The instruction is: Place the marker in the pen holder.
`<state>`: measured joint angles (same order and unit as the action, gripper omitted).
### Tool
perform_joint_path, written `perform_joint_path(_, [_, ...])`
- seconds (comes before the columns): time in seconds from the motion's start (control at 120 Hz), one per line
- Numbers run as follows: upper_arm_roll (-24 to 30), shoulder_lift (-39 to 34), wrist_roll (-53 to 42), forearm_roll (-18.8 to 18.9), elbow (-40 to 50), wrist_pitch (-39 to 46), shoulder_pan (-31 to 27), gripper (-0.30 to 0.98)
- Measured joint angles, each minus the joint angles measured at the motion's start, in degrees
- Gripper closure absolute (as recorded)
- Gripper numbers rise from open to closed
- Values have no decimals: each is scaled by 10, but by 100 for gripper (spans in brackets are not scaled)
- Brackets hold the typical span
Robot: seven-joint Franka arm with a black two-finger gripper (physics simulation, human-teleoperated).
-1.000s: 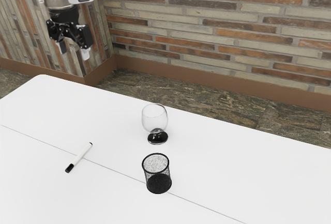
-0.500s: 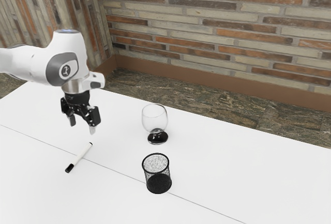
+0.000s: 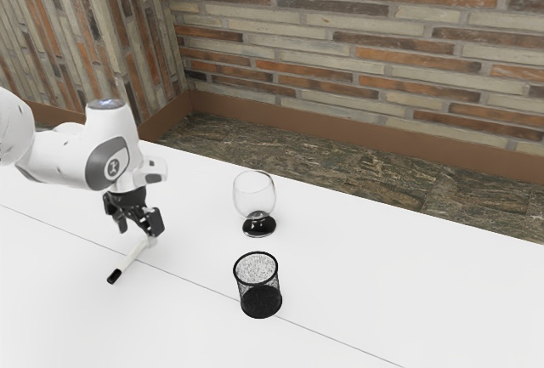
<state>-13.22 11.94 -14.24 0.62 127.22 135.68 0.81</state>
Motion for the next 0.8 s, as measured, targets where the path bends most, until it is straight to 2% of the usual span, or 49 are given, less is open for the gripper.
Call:
perform_joint_path(0.192, [-3, 39, 0, -18, -21, -1, 0, 0])
perform_joint_path(0.6, [-8, 52, -1, -22, -23, 0, -1, 8])
perform_joint_path(0.683, [-8, 56, -1, -22, -25, 0, -1, 14])
perform_joint_path(0.8, [-8, 57, -1, -22, -28, 1, -1, 33])
